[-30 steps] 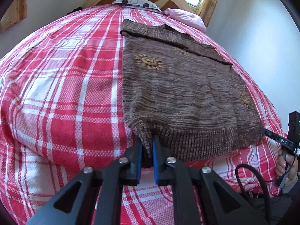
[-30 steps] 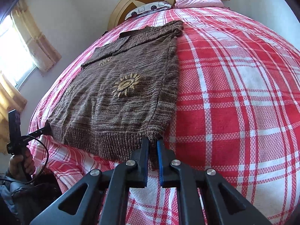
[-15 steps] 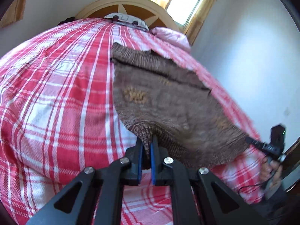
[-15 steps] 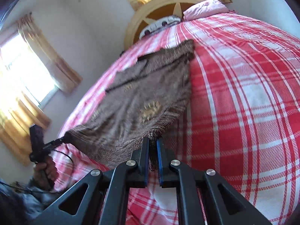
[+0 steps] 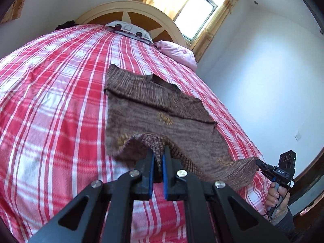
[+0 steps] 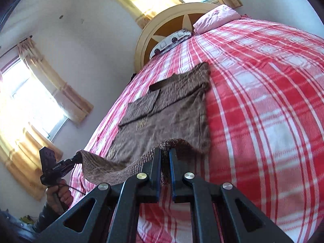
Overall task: Fold small clothes
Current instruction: 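Lift the hem with both grippers and fold it over toward the collar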
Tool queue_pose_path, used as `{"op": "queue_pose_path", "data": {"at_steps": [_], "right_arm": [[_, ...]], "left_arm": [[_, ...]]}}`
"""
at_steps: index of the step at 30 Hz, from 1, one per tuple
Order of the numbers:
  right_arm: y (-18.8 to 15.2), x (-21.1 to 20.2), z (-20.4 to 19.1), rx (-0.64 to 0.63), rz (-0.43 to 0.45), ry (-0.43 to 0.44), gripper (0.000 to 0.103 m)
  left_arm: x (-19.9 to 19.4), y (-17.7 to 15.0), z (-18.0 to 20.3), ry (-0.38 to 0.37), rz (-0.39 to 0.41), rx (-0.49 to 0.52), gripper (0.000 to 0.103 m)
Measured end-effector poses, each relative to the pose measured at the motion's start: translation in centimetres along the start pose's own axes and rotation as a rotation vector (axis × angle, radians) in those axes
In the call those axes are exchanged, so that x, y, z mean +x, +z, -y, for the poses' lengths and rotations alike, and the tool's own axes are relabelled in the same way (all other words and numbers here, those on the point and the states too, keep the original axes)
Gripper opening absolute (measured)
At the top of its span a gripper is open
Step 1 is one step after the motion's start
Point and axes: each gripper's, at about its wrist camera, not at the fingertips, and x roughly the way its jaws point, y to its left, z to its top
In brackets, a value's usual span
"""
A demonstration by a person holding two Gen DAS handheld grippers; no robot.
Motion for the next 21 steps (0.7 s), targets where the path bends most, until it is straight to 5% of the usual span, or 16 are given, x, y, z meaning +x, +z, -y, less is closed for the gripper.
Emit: {"op": "queue_pose_path", "data": {"at_steps": [21], "right_arm": [[12.1, 8.4, -0.8, -0.016, 0.039, -0.047, 0.006]], "left_arm": [[7.5, 11.1, -1.7, 0.025, 0.044, -0.023, 0.007]]}}
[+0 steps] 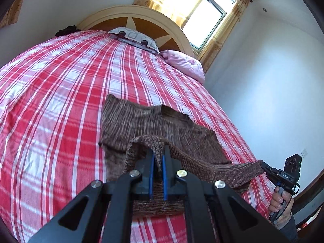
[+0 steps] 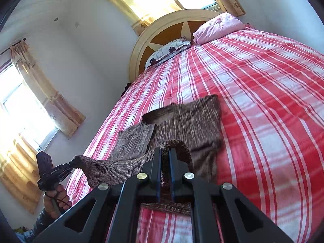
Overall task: Fold small clothes
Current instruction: 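Lift the hem with both grippers and fold it over toward the collar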
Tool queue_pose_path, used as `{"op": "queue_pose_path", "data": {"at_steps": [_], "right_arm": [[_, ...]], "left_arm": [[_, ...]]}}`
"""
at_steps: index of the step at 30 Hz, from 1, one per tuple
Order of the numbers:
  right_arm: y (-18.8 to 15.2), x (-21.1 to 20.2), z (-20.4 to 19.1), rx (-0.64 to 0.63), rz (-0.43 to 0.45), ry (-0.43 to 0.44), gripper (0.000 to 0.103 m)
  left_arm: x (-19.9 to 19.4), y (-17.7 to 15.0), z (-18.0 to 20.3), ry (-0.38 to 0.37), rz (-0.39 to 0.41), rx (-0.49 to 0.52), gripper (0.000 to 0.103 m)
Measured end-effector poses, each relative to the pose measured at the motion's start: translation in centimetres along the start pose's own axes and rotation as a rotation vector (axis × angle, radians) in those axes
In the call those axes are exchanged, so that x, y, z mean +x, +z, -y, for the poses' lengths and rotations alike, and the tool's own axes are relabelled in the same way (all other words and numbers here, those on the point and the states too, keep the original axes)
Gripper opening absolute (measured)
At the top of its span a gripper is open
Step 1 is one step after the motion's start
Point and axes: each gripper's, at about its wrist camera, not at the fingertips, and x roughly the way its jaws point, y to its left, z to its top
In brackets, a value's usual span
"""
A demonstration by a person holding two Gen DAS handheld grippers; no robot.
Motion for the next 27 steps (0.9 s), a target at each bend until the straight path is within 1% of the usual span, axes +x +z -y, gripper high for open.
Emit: {"op": "queue_pose_path", "data": {"at_steps": [9, 13, 16, 27], "right_arm": [[4.5, 5.1, 1.0, 0.017, -0.015, -0.042, 0.006], [5.9, 7.6, 2.2, 0.039, -0.033, -0.067, 0.006], [6.7, 9.9, 3.1, 0.052, -0.057, -0.093, 0.006], [9.4, 17.3, 5.2, 0.025, -0.138, -0.171, 0.006]], "left_arm": [[4.5, 4.0, -0.9, 0.033, -0.004, -0.015, 0.007], [7.3, 5.3, -1.6, 0.064, -0.029, -0.019, 0.007], [9.3, 6.0, -2.3, 0.085, -0.055, -0.017, 0.007], [14.7, 7.3, -4.7, 0.149, -0.126, -0.009, 0.007]]}}
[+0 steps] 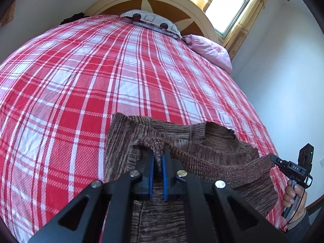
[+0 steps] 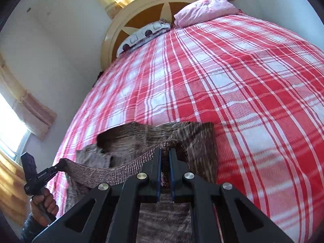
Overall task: Fold small clothes
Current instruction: 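Lift the hem with both grippers and fold it over toward the collar, then open both grippers to release the folded hem onto the sweater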
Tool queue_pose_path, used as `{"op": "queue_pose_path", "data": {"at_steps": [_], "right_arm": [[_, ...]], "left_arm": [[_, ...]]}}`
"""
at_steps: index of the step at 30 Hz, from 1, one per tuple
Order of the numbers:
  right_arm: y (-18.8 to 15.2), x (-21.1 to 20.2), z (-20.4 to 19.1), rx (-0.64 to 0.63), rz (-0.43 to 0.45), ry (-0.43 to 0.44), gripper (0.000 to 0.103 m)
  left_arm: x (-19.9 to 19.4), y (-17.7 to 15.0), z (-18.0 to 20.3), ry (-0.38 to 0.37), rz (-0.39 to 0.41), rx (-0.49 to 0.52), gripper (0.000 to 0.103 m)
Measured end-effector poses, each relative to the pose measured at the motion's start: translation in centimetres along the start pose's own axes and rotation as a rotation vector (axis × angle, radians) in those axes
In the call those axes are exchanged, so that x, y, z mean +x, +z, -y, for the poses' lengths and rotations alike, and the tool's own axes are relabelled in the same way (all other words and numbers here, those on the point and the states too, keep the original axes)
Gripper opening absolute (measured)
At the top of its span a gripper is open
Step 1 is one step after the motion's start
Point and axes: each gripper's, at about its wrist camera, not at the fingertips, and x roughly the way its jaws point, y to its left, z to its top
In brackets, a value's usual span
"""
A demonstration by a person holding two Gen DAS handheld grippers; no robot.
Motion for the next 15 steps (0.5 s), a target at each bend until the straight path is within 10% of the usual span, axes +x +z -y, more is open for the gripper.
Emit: {"op": "queue_pose_path", "data": {"at_steps": [7, 9, 11, 13, 15], "right_arm": [[1.1, 4.1, 1.5, 0.041, -0.047, -0.039, 0.007], [1.4, 4.4, 1.7, 0.044, -0.043, -0.087, 0.027], [1.5, 3.8, 1.9, 0.045, -0.015, -0.088, 0.065], [1.4, 2.6, 1.7, 0.039, 0.017, -0.073, 0.068], [0.8, 1.4, 0.9, 0.0, 0.017, -0.065, 0.068]], "left_arm": [[2.7, 0.8, -0.7, 0.052, -0.037, 0.01, 0.013], [2.7, 1.0, -0.9, 0.084, -0.036, 0.006, 0.016], [2.0, 1.0, -1.3, 0.113, -0.023, 0.005, 0.043], [0.2, 1.1, -1.6, 0.139, 0.02, 0.005, 0.069], [-1.6, 0.8, -1.9, 0.122, 0.067, 0.026, 0.072]]}}
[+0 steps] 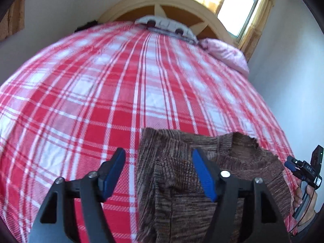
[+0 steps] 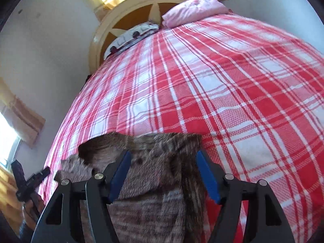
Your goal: Fold small clothes
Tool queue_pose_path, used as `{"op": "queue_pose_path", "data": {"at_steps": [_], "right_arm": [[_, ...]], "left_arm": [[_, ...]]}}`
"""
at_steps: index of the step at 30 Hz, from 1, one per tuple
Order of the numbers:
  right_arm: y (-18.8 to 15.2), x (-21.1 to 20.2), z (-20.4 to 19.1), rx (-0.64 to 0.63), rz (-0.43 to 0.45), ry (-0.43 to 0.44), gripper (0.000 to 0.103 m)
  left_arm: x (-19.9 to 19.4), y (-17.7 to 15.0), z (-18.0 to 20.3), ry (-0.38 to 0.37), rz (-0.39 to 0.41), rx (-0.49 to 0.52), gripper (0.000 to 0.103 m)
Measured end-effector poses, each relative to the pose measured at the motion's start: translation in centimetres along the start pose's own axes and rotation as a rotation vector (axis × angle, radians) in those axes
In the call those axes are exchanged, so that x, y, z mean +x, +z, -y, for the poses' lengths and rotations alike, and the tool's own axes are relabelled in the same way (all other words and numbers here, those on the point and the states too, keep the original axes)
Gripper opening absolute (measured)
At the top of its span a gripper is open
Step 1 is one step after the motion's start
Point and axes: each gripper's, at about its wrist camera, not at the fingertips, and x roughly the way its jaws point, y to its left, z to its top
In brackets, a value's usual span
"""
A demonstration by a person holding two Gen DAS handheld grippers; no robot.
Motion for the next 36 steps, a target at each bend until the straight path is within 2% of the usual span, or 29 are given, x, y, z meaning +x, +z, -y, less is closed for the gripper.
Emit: {"op": "queue_pose_path", "data": {"at_steps": [1, 4, 9, 13, 16, 19, 21, 23, 25, 29, 36], "right_arm": [[-0.3, -0.4, -0.5, -0.019, -0.008, 0.018, 0.068], [-2.1, -1.0, -2.7, -0.096, -0.075, 0.105, 0.068], [-4.9, 1.6, -5.1, -0.18, -0.274, 0.116, 0.068], [-4.5, 3.9, -5.8, -0.196, -0.306, 0.082, 0.068], [-1.8, 5.0, -6.3, -0.187, -0.278, 0.053, 0.068], [1.8, 4.7, -5.8, -0.154, -0.155, 0.02, 0.068], [3.5, 4.4, -5.2, -0.108, -0.097, 0.016, 0.068], [4.2, 3.9, -4.4, -0.071, -0.059, 0.011, 0.068], [3.7, 3.3, -3.9, -0.067, -0.044, 0.006, 0.068], [1.0, 1.6, -3.1, -0.101, -0.046, -0.019, 0.068], [-5.3, -3.1, -2.5, -0.19, -0.095, -0.045, 0.068]], "left_arm": [[-0.8, -0.4, 0.1, 0.002, -0.001, 0.031, 0.073], [-1.4, -2.2, 0.5, 0.053, -0.031, 0.125, 0.087], [0.3, -4.9, 1.9, 0.132, -0.136, 0.283, 0.087], [3.1, -4.4, 2.2, 0.166, -0.175, 0.291, 0.087], [5.0, -2.3, 2.3, 0.236, -0.152, 0.301, 0.088], [5.8, 0.4, 1.2, 0.291, -0.112, 0.221, 0.088], [5.8, 2.2, -0.2, 0.322, -0.079, 0.138, 0.088], [5.8, 2.8, -1.3, 0.339, -0.076, 0.084, 0.088], [5.6, 2.6, -2.2, 0.356, -0.074, 0.053, 0.088], [4.4, 0.6, -3.0, 0.35, -0.097, 0.052, 0.088], [-1.0, -5.1, -1.6, 0.28, -0.104, 0.101, 0.088]]}}
